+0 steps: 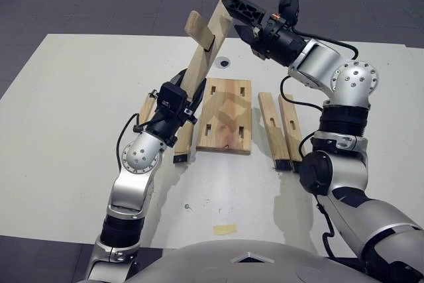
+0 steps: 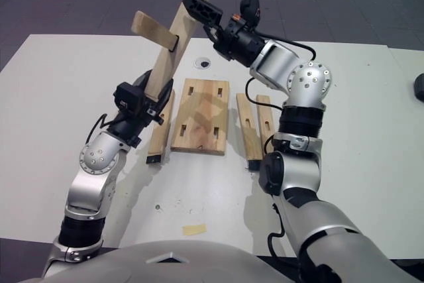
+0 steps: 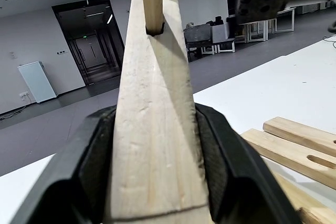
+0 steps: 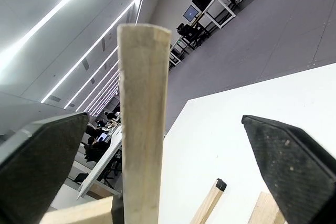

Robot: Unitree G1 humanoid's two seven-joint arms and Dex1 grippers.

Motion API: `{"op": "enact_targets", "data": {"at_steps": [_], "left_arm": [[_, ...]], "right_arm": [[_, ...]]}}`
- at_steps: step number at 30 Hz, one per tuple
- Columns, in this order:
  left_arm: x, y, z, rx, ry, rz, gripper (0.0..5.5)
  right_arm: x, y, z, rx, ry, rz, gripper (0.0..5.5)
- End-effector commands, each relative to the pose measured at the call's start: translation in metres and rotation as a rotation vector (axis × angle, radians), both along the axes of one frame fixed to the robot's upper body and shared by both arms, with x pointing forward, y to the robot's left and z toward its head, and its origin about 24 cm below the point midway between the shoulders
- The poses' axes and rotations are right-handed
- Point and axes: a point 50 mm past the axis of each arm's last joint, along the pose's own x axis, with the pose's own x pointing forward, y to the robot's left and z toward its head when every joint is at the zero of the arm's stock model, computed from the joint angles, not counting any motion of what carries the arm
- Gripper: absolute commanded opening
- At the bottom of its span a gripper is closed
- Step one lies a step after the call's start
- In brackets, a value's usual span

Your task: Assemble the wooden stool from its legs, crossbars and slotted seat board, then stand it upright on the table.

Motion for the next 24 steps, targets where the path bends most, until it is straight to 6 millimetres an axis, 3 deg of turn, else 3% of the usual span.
{"op": "enact_targets", "data": {"at_steps": [1,7,24], "left_arm": [[-0.001,-0.002,0.002,0.019,-0.019,-0.011,2.04],[0.001,-0.002,0.002,0.027,-0.019,-0.014,2.04],[0.001,-0.002,-0.001,0.034,-0.014,0.004,2.04]], "right_arm": [[0.011,0.007,0.004,0.017,0.005,-0.013,5.09],[0.017,0.007,0.003,0.048,0.049,-0.015,4.08],[-0.001,0.009,0.005,0.073,0.049,0.033,1.43]]}}
